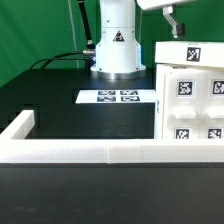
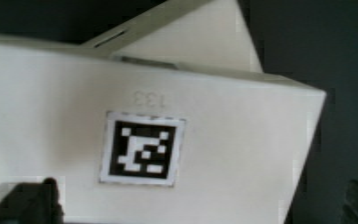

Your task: Assemble cabinet

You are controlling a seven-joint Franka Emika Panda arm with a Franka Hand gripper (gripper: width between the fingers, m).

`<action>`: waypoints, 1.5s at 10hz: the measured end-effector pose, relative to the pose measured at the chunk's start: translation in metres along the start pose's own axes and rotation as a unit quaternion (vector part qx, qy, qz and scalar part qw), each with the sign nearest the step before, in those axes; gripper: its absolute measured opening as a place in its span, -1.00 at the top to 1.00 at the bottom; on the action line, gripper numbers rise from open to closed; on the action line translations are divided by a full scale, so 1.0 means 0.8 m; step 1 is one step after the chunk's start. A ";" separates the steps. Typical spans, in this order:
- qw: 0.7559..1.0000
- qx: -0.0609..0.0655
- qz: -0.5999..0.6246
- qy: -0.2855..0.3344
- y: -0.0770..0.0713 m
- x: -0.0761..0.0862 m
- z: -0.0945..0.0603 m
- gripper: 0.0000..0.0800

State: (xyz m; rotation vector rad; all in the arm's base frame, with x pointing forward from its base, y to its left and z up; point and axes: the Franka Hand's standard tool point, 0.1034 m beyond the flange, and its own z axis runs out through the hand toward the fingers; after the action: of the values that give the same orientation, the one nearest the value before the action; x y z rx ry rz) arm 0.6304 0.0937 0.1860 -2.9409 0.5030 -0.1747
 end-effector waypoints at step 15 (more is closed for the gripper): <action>0.856 -0.080 -0.505 -0.070 0.011 -0.010 0.023 -0.99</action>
Offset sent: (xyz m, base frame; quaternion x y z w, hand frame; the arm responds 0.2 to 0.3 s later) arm 0.0104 0.0121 -0.0009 -0.0533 -0.0258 -0.4011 0.9141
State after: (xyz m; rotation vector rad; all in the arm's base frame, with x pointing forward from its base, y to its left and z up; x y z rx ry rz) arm 0.6226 0.0908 0.1655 -2.9976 -1.1309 -0.0213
